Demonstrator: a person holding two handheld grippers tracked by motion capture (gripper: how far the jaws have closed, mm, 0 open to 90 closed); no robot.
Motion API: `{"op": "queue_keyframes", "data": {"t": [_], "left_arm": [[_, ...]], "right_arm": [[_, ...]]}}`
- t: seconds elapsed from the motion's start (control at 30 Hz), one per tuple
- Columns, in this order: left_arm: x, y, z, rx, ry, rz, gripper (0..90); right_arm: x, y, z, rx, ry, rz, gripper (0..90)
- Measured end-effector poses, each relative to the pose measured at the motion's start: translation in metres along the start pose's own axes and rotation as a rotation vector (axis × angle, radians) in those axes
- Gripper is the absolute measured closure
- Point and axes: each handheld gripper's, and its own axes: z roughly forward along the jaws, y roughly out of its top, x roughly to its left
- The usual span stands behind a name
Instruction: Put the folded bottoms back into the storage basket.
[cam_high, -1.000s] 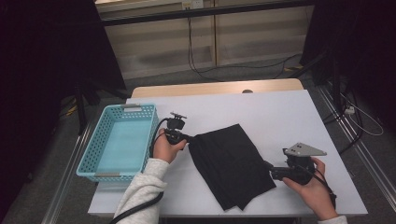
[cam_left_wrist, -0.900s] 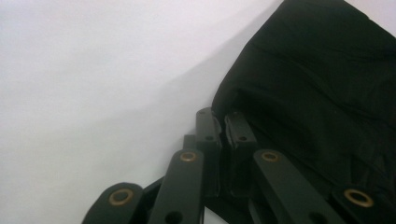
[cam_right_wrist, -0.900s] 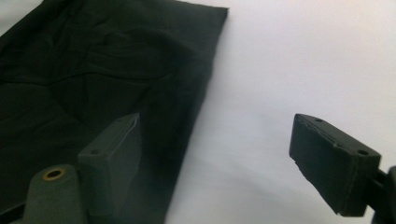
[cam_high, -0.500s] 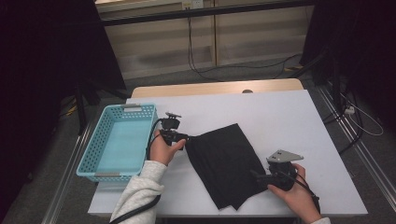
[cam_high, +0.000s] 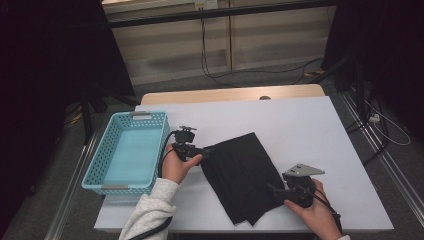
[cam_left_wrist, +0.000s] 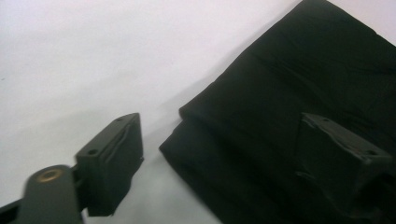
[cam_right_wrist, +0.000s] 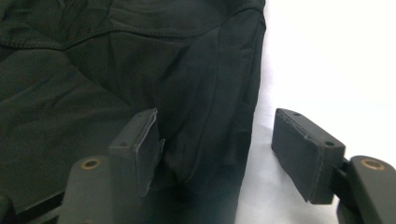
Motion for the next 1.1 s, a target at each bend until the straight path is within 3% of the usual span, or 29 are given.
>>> {"op": "queue_keyframes", "data": {"t": [0.1,0.17,0.23,0.37,0.57,0.67,0.77,0.8,0.83,0.87,1.0,1.1], "left_arm": [[0.001,-0.001,0.009,0.001,0.001,-0.016,11.2],[0.002,-0.005,0.016,0.020,0.017,-0.010,11.1],[0.000,-0.006,0.016,0.007,0.030,0.000,10.4],[-0.009,-0.007,0.018,0.041,0.065,0.034,12.9],[-0.020,-0.004,0.015,0.095,0.092,0.054,35.6],[-0.022,-0.005,0.013,0.105,0.077,0.067,47.1],[-0.024,-0.004,0.013,0.124,0.054,0.039,58.8],[-0.026,-0.003,0.014,0.142,0.025,0.037,63.3],[-0.028,-0.003,0.015,0.147,0.021,0.035,70.3],[-0.030,-0.002,0.015,0.149,0.025,0.041,71.5],[-0.027,-0.001,0.015,0.168,-0.010,0.009,80.0],[-0.028,0.003,0.015,0.205,-0.001,0.023,82.7]], "right_arm": [[0.002,0.001,0.000,0.007,-0.009,0.003,34.4],[0.004,0.002,0.000,0.010,-0.013,0.006,36.2],[0.004,0.002,0.000,0.010,-0.009,0.001,37.8],[0.006,0.000,0.000,-0.002,-0.019,0.009,39.5],[0.007,0.001,0.000,0.005,-0.022,0.018,46.4],[0.007,0.001,0.000,-0.002,-0.006,0.022,54.4],[0.006,0.001,-0.001,-0.003,-0.004,0.029,60.5],[0.006,0.001,0.000,-0.003,-0.004,0.028,64.6],[0.008,0.001,0.000,-0.007,0.016,0.030,76.6],[0.009,0.001,0.000,-0.011,0.049,0.036,80.3],[0.013,0.000,0.000,-0.017,0.024,0.014,81.0],[0.010,0.000,0.001,-0.029,0.048,0.037,81.8]]}}
